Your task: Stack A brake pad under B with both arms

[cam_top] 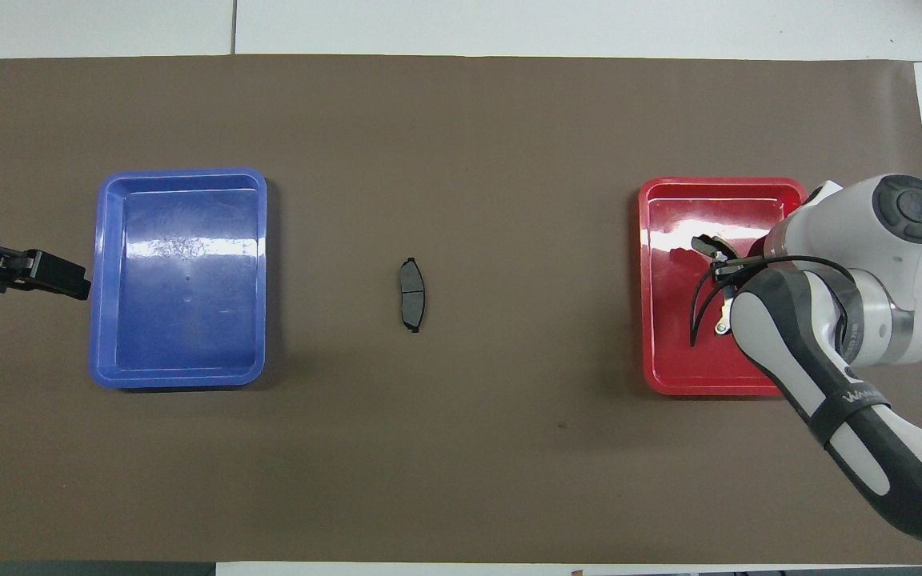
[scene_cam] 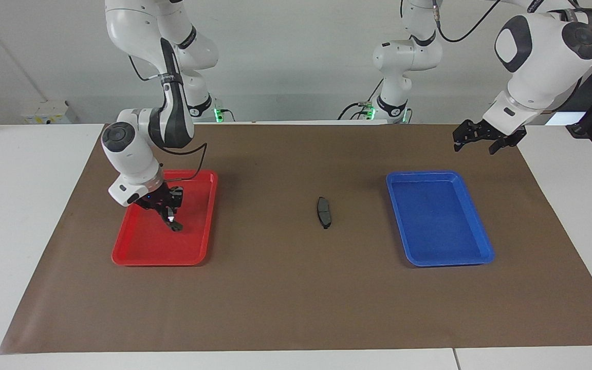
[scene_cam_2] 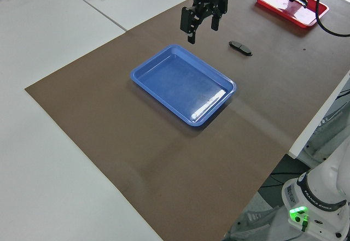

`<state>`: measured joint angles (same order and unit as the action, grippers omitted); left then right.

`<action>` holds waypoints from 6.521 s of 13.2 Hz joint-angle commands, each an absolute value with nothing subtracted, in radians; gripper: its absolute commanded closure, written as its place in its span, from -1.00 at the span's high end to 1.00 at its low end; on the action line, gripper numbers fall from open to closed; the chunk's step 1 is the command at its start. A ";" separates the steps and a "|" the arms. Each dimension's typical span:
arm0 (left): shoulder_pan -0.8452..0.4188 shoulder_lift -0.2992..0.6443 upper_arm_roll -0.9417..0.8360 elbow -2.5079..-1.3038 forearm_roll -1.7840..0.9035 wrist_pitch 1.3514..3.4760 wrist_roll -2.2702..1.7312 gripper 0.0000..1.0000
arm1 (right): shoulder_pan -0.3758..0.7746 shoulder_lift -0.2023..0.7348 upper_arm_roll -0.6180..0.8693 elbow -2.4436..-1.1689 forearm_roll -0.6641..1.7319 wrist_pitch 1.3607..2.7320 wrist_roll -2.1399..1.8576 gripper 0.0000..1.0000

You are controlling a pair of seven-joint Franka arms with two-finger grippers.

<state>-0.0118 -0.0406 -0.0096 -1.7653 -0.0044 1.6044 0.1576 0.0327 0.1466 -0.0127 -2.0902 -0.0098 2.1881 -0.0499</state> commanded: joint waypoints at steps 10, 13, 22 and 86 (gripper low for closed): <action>-0.017 -0.080 -0.017 -1.759 -0.002 1.649 -0.012 0.99 | 0.358 0.328 0.110 -1.679 -0.002 2.039 0.447 -1.00; -0.017 -0.089 -0.018 -1.772 -0.002 1.638 -0.006 0.99 | 0.452 0.465 0.110 -1.560 -0.017 2.068 0.590 -1.00; -0.011 -0.091 -0.015 -1.770 -0.003 1.637 -0.002 1.00 | 0.537 0.552 0.112 -1.552 -0.015 2.197 0.617 -1.00; -0.011 -0.089 -0.015 -1.770 -0.003 1.638 -0.002 1.00 | -0.094 -0.015 0.100 -1.598 -0.021 1.555 0.179 0.99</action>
